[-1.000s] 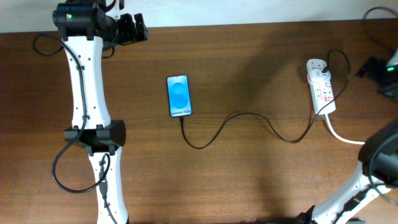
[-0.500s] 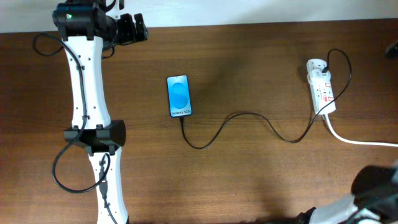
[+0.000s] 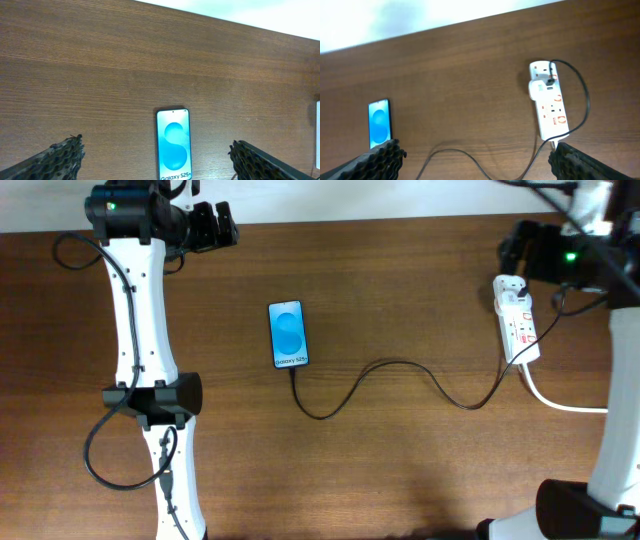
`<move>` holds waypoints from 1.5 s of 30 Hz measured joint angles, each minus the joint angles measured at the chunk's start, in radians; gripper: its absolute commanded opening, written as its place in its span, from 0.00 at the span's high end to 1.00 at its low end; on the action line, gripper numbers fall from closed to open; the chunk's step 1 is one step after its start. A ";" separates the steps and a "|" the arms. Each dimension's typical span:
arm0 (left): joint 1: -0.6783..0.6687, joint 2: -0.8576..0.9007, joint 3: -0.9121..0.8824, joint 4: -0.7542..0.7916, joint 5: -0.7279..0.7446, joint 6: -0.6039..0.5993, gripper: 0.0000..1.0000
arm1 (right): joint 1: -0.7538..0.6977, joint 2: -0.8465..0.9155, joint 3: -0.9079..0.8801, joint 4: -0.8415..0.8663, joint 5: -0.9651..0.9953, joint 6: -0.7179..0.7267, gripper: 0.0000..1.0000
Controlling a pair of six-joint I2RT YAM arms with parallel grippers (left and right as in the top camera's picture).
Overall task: Plug charger to phone and switch on socket
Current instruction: 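Lift the right gripper off the power strip and pull it back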
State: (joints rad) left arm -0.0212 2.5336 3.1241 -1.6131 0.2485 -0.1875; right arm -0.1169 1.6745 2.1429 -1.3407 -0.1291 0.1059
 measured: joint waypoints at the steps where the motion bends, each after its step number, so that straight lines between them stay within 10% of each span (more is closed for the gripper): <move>1: 0.000 0.000 0.000 0.000 0.000 0.000 0.01 | 0.017 0.000 0.000 0.000 0.014 0.000 0.02; 45: 0.000 0.000 0.000 0.000 0.000 0.000 0.01 | 0.071 -0.357 -0.004 -0.148 0.130 -0.027 0.02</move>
State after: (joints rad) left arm -0.0212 2.5336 3.1241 -1.6131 0.2485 -0.1875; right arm -0.0460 1.3170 2.1391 -1.4891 0.0013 0.0788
